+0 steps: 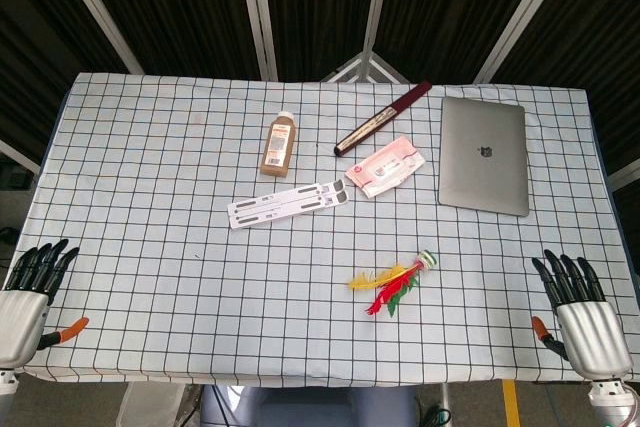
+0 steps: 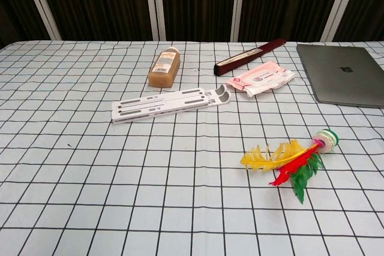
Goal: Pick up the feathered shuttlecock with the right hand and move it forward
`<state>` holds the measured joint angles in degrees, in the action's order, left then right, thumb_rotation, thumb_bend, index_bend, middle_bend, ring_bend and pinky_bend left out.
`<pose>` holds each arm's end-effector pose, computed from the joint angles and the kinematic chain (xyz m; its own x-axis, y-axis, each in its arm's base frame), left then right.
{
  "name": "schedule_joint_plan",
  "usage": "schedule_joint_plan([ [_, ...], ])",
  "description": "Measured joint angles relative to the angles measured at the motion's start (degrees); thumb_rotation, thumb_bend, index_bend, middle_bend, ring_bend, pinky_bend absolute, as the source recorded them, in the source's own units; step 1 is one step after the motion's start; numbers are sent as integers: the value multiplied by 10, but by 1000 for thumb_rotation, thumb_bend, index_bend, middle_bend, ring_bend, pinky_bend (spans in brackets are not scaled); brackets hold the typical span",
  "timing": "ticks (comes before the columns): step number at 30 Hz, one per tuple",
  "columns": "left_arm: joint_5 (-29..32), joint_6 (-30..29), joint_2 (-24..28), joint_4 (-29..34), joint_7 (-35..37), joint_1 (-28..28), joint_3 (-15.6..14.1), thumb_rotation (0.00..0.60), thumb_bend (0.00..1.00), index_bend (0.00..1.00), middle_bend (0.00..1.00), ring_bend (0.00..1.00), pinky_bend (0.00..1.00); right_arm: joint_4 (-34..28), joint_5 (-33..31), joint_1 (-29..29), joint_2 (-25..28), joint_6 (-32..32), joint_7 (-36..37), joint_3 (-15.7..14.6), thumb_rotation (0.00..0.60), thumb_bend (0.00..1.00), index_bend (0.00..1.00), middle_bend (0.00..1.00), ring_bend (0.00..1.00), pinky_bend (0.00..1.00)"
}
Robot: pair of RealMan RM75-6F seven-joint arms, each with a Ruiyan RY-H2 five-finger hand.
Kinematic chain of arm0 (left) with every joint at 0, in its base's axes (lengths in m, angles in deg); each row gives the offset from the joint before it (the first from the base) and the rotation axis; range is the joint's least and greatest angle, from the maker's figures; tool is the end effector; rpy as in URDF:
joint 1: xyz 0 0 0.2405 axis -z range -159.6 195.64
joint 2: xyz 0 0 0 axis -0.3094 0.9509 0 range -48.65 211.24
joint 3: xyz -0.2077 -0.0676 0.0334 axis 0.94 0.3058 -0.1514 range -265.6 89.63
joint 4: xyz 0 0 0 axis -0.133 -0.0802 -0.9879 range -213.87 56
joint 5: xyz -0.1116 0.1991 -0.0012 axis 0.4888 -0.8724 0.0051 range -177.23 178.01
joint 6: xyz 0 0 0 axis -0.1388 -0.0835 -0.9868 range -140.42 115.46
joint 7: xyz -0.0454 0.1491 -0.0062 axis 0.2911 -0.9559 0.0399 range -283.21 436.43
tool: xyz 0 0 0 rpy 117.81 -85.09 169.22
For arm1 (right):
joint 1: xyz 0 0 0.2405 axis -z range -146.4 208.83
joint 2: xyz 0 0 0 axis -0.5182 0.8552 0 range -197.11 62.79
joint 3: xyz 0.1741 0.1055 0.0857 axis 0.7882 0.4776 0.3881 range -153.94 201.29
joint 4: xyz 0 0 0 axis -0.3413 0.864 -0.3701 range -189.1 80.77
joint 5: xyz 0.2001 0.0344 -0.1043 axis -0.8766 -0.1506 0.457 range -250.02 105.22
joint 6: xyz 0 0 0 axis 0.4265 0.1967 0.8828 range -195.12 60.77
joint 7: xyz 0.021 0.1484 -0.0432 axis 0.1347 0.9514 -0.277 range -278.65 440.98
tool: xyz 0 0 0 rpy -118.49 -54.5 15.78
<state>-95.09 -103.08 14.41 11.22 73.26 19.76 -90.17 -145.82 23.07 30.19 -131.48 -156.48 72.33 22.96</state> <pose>-0.2756 0.1549 0.1074 0.4426 0.0088 0.8967 0.8903 -0.1237 -0.4382 -0.2772 -0.1573 0.1182 0.5431 0.0000 0.8397 -0.8344 -0.1126 0.5396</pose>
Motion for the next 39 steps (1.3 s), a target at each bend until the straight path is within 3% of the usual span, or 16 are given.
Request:
schedule_joint_plan([
  [12, 0, 0, 0, 0, 1, 0, 0, 600, 0, 0, 0, 0, 0, -3, 10, -10, -4, 14, 12, -4, 600, 357, 5, 0, 0, 0],
  [19, 1, 3, -2, 0, -2, 2, 1, 600, 0, 0, 0, 0, 0, -14, 34, -43, -21, 50, 83, -8, 600, 358, 256, 22, 0, 0],
  [25, 1, 0, -1, -1, 0, 1, 2, 600, 0, 0, 0, 0, 0, -11, 56, -84, -75, 93, 105, -6, 600, 358, 384, 133, 0, 0],
  [39, 3, 3, 1, 0, 7, 2, 2, 600, 0, 0, 0, 0, 0, 42, 28, -140, -240, 187, 45, 11, 600, 357, 450, 179, 0, 0],
])
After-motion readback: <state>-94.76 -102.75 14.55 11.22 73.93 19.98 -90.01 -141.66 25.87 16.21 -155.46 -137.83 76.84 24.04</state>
